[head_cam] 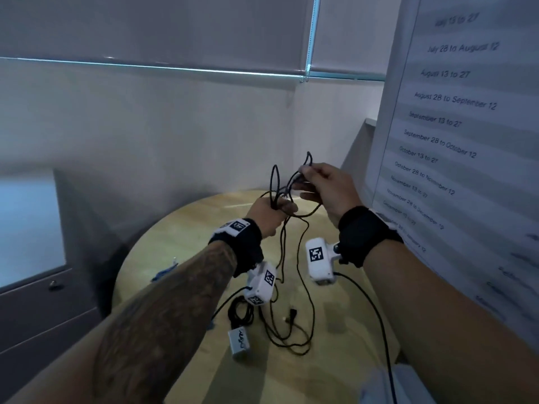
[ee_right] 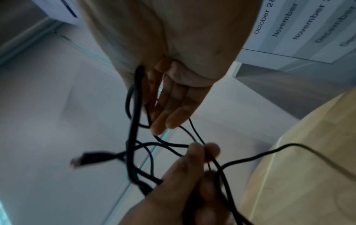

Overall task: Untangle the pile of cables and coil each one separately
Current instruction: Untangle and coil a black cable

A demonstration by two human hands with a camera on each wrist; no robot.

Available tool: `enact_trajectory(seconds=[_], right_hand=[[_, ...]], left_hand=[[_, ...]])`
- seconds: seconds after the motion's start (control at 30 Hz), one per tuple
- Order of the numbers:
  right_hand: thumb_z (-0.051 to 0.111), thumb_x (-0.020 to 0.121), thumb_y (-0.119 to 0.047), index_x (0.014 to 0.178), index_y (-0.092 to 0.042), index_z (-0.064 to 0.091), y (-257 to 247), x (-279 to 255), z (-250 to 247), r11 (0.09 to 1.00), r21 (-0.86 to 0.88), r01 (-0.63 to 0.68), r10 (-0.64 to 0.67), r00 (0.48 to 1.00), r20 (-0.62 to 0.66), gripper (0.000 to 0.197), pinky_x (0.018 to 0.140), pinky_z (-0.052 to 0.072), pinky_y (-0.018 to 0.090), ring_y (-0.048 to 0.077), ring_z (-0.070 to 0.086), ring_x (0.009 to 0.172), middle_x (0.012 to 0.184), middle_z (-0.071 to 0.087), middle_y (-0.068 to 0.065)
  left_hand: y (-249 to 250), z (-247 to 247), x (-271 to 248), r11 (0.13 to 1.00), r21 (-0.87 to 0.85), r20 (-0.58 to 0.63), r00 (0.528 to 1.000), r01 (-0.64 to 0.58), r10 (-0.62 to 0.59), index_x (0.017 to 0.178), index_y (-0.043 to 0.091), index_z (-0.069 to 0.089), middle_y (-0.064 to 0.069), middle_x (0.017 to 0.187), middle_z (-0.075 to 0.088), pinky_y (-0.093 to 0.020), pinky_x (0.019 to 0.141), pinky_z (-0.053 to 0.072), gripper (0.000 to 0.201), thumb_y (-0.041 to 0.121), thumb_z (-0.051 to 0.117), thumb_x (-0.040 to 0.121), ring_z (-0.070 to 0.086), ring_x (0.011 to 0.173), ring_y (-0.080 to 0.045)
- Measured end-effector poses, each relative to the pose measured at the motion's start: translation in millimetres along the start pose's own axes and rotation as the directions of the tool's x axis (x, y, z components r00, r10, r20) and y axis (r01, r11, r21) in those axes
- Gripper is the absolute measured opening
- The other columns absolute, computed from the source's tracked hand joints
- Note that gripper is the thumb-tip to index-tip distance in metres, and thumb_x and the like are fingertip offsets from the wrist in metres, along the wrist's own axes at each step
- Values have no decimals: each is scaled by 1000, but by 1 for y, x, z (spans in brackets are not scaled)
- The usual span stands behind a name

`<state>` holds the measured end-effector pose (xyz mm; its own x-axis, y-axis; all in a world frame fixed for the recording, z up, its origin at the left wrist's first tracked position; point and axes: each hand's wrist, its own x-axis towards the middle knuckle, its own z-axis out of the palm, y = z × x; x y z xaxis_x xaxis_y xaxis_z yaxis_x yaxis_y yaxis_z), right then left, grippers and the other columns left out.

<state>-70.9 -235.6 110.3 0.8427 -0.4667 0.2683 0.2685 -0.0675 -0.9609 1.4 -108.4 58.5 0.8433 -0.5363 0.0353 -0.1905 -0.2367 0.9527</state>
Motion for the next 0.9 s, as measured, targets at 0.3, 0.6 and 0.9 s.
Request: enact_trajectory(seconds=[0.3, 0.6, 0.9], right_hand=[[52, 103, -32, 104, -12, 61, 85, -35, 11, 928, -370, -50, 81, 994, 69, 22, 61, 46, 18, 4, 61, 60, 80, 65, 2], [48, 104, -25, 89, -13, 71, 156, -22, -45, 890, -276, -362, 326, 930, -169, 29, 80, 51, 40, 27, 68, 86, 88, 71, 9], [54, 102, -36, 99, -14, 68, 173, -35, -76, 674, -591, -444, 419, 888, -188, 27, 88, 50, 46, 32, 59, 93, 96, 64, 8]], left_hand=[[26, -3, 30, 826, -561, -99, 995, -52, -4, 84, 9, 62, -2, 63, 53, -18, 38, 21, 22, 14, 48, 101, 43, 49, -11], [37, -51, 61, 772, -622, -243, 969, -127, -36, 75, 15, 57, 3, 58, 46, -17, 40, 19, 30, 14, 43, 101, 36, 44, -8], [63, -83, 58, 788, -588, -268, 963, -184, 25, 75, 16, 56, 4, 57, 46, -18, 43, 21, 30, 14, 41, 101, 37, 44, -8]])
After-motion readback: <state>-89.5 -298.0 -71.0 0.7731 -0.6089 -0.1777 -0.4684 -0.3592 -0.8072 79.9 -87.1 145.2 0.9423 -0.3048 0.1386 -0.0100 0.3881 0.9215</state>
